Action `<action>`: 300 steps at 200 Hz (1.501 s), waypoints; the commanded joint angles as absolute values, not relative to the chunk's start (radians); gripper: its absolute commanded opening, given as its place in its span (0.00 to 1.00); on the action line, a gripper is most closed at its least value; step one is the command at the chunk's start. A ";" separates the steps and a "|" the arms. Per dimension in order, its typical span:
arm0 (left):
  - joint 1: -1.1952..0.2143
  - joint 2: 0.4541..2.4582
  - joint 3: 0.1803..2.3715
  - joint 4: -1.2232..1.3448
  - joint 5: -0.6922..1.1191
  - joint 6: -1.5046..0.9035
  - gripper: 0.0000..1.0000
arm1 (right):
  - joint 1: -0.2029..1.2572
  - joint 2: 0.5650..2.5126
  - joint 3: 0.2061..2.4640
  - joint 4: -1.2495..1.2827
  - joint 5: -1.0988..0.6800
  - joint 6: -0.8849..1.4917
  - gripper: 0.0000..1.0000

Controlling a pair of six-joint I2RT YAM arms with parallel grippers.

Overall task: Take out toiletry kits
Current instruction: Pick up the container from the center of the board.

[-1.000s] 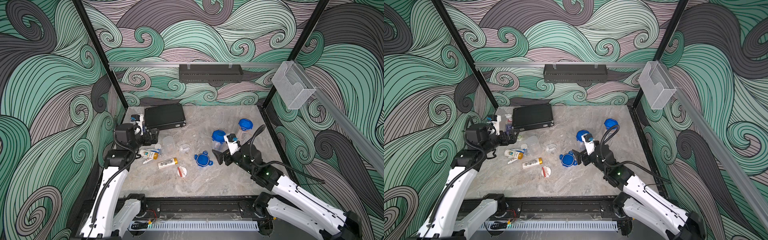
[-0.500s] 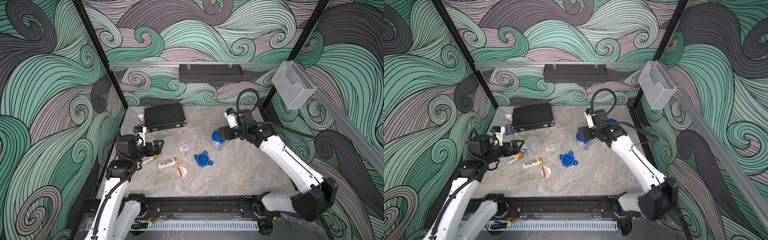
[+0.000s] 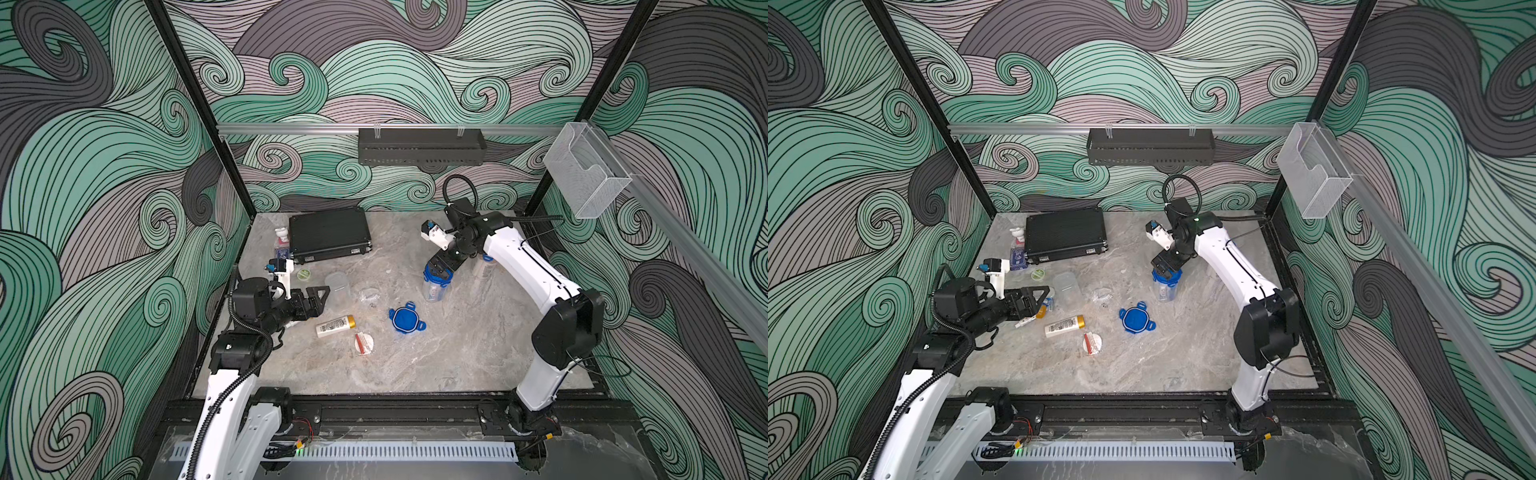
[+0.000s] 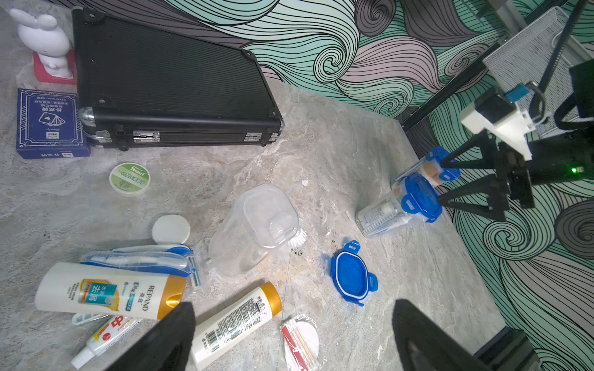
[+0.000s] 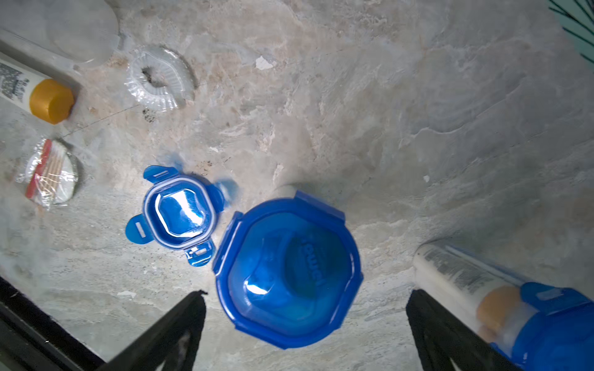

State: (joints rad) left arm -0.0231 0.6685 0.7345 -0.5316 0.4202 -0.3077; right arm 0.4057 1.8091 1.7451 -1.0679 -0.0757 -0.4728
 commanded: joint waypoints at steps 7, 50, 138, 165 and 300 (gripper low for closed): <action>-0.034 0.676 0.745 -0.532 0.443 -0.318 0.94 | 0.400 1.859 1.793 -1.193 -0.032 -0.604 0.99; -0.041 0.677 0.744 -0.536 0.442 -0.313 0.94 | 0.402 1.915 1.888 -1.224 -0.111 -0.700 0.99; -0.043 0.692 0.750 -0.543 0.438 -0.307 0.93 | 0.412 1.991 1.900 -1.263 -0.147 -0.738 0.99; -0.044 0.690 0.749 -0.545 0.439 -0.308 0.93 | 0.413 2.011 1.901 -1.257 -0.129 -0.738 0.99; -0.059 0.687 0.759 -0.565 0.414 -0.287 0.93 | 0.461 1.987 1.798 -1.197 -0.017 -0.755 0.91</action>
